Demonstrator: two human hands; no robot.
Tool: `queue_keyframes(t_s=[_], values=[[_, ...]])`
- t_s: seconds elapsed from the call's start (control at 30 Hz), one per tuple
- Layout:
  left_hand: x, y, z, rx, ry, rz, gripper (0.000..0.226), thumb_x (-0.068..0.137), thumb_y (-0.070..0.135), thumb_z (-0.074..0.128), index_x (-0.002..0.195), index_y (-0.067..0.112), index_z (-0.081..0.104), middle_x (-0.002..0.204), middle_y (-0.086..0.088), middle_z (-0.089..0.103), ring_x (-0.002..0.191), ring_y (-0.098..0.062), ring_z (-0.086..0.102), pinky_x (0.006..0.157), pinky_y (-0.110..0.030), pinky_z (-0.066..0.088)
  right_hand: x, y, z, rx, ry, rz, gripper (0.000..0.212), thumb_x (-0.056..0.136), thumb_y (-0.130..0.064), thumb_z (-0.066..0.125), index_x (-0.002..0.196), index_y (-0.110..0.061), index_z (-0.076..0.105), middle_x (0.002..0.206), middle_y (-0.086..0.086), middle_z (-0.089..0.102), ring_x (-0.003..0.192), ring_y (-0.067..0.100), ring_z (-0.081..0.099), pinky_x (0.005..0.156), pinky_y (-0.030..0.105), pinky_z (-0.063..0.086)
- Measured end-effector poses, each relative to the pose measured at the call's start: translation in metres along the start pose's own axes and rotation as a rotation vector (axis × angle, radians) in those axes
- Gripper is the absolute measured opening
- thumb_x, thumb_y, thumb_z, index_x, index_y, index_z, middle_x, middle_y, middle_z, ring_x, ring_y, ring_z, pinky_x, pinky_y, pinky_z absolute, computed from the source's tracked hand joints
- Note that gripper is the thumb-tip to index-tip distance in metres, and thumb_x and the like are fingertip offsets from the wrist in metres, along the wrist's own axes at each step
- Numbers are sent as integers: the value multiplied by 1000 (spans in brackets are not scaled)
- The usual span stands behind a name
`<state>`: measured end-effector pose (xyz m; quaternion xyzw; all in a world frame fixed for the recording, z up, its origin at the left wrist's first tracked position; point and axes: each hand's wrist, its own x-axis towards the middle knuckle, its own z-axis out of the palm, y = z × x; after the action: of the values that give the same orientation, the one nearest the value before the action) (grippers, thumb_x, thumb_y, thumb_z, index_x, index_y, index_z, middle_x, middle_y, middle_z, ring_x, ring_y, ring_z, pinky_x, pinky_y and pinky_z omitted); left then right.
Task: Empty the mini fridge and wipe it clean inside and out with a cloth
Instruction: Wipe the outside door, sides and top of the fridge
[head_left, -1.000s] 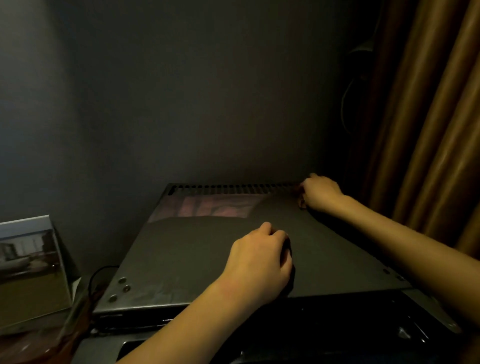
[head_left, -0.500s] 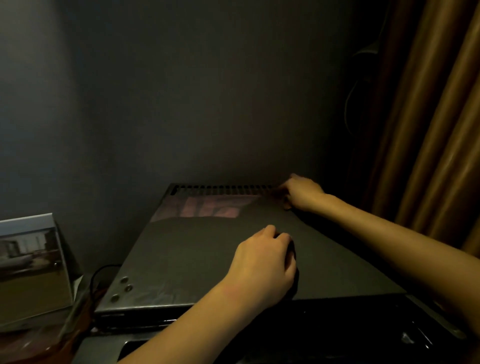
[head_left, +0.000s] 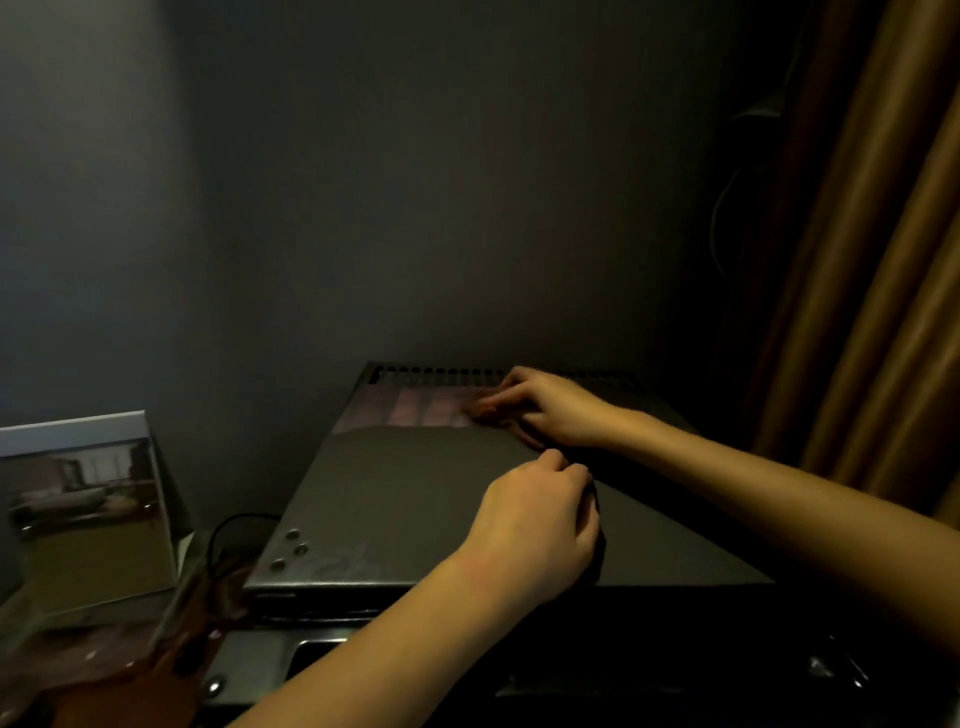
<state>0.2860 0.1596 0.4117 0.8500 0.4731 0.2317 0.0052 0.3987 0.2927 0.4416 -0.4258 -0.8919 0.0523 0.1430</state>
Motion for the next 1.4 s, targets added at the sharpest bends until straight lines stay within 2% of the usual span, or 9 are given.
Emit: queue_keyframes(t_s=[0.23,0.37,0.53,0.67,0.8,1.0,1.17,1.27,1.4], values=[[-46,-103,-41,53,63,-48,44,86,45,38,114,24,65,113,2,61,102,-23,62,84,-35,49,-12,58,-17,-367,61,599,31,90,-22,61,120,-27,67,116,1,54,94,21,59,71,31,52],[-53,-153,-51,-85,56,86,44,87,50,41,115,28,68,114,16,62,103,-3,62,86,-30,52,-35,1,-17,-271,47,342,32,85,-27,67,114,-39,69,106,-5,55,98,17,61,76,25,45],[-50,-167,-46,-456,21,145,38,86,51,48,110,35,72,118,23,64,117,9,53,100,-23,45,-23,-59,17,52,13,-51,37,88,-10,62,119,-29,68,114,-4,57,103,6,56,90,19,42],[-57,-184,-42,-640,17,229,34,92,41,46,109,30,74,118,20,67,125,0,51,105,-28,41,7,-24,20,-105,124,198,41,93,-11,54,125,-35,63,113,3,55,104,20,57,85,33,46],[-64,-200,-33,-705,120,311,37,97,33,39,109,26,74,117,17,68,123,-7,54,103,-29,42,-15,-3,8,-268,180,539,35,96,-21,53,126,-37,61,103,-2,47,99,20,57,72,27,39],[-50,-215,-21,-776,232,374,40,98,27,35,104,24,75,112,15,70,113,-12,59,97,-33,45,-49,-76,11,-93,130,370,31,83,-19,72,111,-34,71,103,-12,55,96,7,59,82,19,45],[-45,-214,-3,-871,364,374,53,99,23,24,96,15,76,108,8,72,102,-20,61,89,-34,43,3,-98,34,-7,83,105,34,88,-23,58,120,-29,68,112,-2,58,101,10,58,89,23,45],[-46,-214,0,-878,393,374,54,98,22,23,97,15,76,108,8,72,102,-18,59,88,-31,43,34,-58,30,-104,113,256,37,91,-15,56,121,-35,66,115,3,58,103,19,59,89,36,47],[-45,-216,2,-876,404,385,54,98,22,22,97,14,76,108,8,72,101,-18,59,87,-32,43,18,-14,3,-293,109,647,40,91,-14,53,118,-41,66,102,-8,60,88,12,59,75,32,51]])
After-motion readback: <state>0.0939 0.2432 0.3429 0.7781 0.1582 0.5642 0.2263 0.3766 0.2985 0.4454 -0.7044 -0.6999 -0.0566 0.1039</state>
